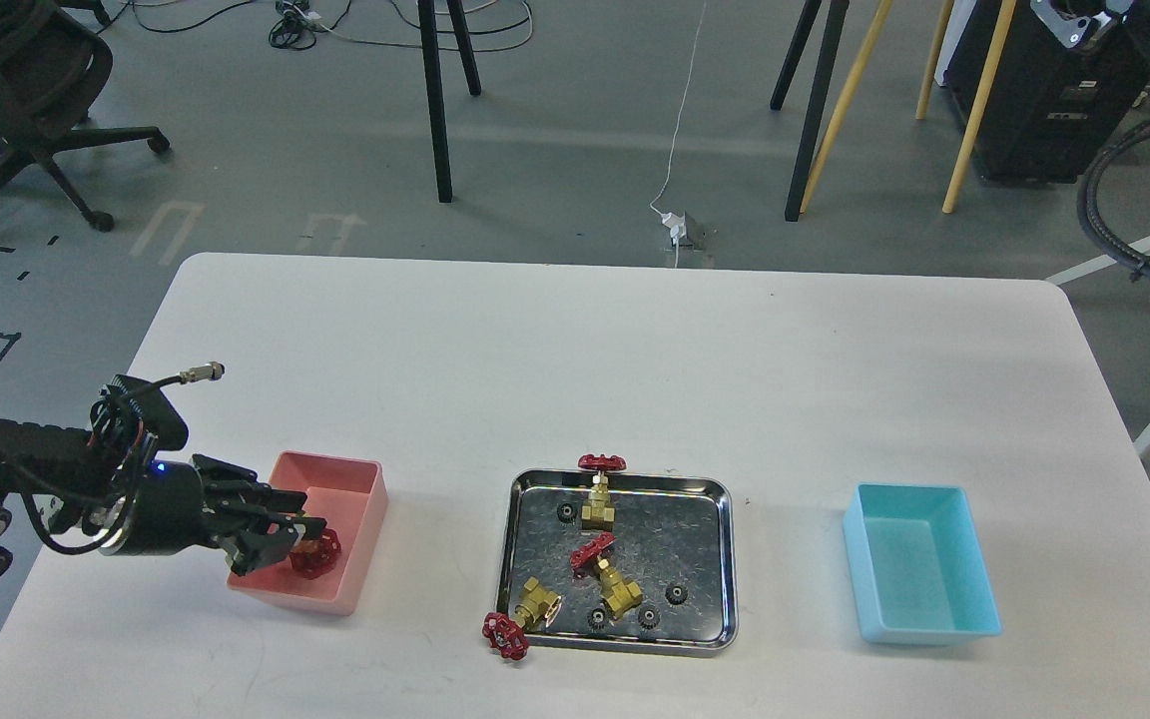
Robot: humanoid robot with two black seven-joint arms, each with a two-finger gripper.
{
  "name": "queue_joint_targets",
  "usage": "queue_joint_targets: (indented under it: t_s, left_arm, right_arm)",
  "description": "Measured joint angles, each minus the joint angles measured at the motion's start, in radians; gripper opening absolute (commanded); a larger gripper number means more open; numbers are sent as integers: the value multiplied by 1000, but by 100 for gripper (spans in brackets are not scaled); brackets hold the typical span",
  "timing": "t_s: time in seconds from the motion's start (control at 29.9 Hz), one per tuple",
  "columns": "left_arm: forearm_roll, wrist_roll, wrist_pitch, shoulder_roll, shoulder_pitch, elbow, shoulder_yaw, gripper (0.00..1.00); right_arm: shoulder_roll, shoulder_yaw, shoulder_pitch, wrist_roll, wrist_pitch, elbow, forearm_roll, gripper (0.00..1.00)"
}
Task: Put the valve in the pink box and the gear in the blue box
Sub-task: 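Raise the left arm away and bring the right gripper toward the tray, then lower the right gripper into the tray toward a small black gear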
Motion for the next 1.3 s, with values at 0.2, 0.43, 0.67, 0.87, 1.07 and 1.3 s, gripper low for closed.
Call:
queue_joint_targets:
  t_s: [0.2,0.43,0.67,0.87,1.07,1.3]
  left_arm:
    - [-11,0,3,50,1,-10,-114,72]
    - [-194,0,-49,125,-2,-43,-347,74]
    - [-763,0,-239,53,7,-78,-672,79]
    - [-1110,0,-282,-150,15,-67,-831,82]
    - [-1222,0,-304,-366,57,-20,-946,82]
    - [-1221,0,-304,-519,161,35,-1089,83]
  right_arm:
    - [0,-23,-2,0,0,6,-11,99]
    - [-27,-242,11,0,0,158,-183,99]
    - [-46,-370,7,1,0,368,-702,99]
    - [-54,-557,21,0,0,664,-1116,99]
    - [0,-889,196,7,0,869,-1302,97]
    - [153,-1077,303,9,0,912,-1405,70]
